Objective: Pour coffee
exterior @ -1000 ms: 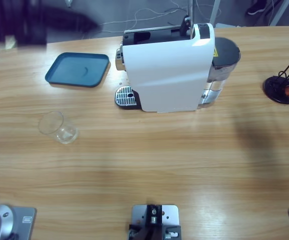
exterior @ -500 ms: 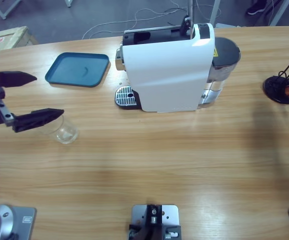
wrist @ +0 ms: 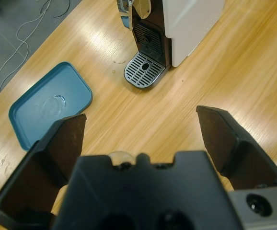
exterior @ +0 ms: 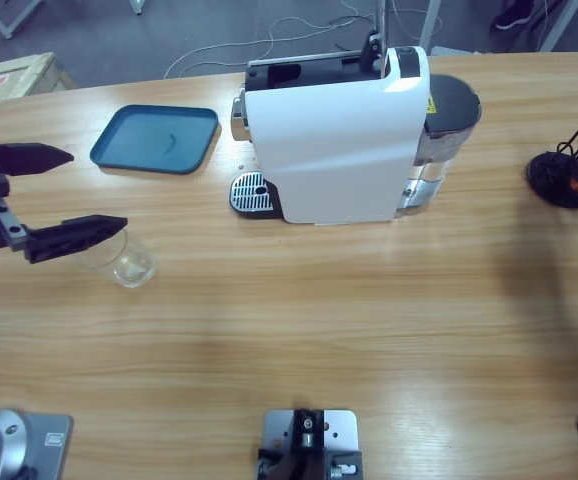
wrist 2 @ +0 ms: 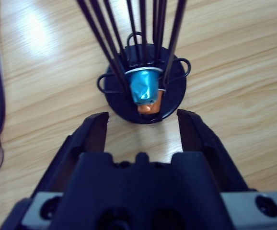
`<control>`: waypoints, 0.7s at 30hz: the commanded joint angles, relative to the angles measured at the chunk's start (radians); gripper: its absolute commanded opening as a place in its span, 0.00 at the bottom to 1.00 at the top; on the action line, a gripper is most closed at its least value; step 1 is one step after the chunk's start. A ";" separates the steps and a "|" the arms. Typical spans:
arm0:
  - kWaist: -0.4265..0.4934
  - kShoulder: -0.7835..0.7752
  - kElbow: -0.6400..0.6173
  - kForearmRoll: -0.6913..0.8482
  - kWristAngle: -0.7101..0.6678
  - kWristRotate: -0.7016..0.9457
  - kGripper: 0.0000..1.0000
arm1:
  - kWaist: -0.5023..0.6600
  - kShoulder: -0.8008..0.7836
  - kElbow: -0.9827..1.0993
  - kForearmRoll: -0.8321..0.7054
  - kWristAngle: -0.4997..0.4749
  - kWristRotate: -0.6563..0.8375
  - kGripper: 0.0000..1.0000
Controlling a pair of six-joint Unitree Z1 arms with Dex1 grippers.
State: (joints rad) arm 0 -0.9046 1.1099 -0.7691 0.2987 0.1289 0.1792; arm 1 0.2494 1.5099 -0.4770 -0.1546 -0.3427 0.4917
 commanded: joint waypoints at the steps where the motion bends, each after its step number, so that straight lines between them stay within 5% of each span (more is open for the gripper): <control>1: -0.008 0.005 0.007 -0.005 0.000 -0.009 1.00 | -0.032 0.066 -0.003 -0.024 0.011 -0.021 0.55; 4: -0.008 0.009 0.005 -0.006 0.000 -0.009 1.00 | -0.039 0.093 -0.005 -0.042 0.021 -0.023 0.53; 14: -0.008 0.034 -0.005 -0.010 -0.002 -0.010 1.00 | -0.079 0.119 0.002 -0.110 0.059 -0.069 0.19; 21: -0.008 0.039 -0.007 -0.015 -0.001 -0.010 1.00 | -0.084 0.135 0.002 -0.123 0.064 -0.070 0.17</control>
State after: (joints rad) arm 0 -0.9046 1.1189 -0.7717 0.2965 0.1289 0.1772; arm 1 0.1830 1.5878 -0.4786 -0.2631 -0.2930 0.4323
